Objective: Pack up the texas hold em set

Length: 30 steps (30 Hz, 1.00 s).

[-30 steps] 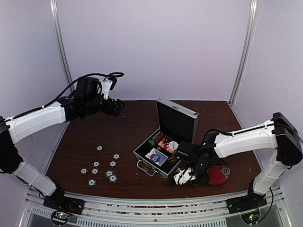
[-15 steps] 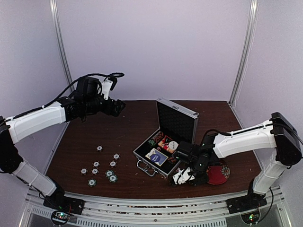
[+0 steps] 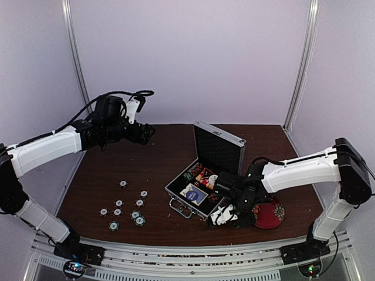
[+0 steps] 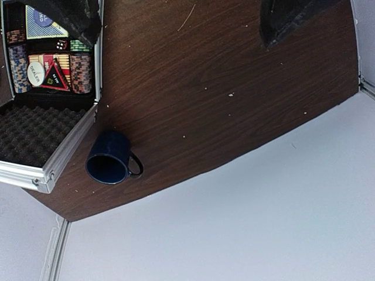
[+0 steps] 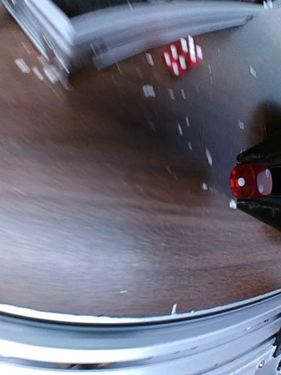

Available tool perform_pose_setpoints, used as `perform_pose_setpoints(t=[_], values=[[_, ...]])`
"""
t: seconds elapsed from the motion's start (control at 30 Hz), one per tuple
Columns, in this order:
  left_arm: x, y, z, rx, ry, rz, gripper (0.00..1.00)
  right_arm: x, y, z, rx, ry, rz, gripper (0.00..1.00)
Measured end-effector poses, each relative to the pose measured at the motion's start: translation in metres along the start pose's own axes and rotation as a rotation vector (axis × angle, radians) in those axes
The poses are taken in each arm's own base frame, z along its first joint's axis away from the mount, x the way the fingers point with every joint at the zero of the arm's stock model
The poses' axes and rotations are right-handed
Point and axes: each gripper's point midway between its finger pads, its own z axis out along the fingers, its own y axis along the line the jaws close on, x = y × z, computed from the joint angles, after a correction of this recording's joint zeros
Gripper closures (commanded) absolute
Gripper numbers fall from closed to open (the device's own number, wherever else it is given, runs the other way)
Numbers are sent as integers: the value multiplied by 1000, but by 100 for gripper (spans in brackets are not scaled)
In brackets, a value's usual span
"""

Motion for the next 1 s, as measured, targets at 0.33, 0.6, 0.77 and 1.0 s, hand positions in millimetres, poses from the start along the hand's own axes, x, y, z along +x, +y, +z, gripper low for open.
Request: perform_pose_setpoints(t=[0.33, 0.6, 0.77, 1.0], values=[[0, 2, 0, -8, 1, 0, 4, -68, -94, -72, 145, -253, 162, 89], [0, 2, 0, -8, 1, 0, 4, -83, -148, -47, 170, -253, 314, 89], [0, 1, 0, -4, 1, -1, 5, -82, -167, -34, 191, -237, 383, 88], [0, 0, 0, 0, 0, -1, 5, -76, -183, -22, 192, -229, 447, 88]])
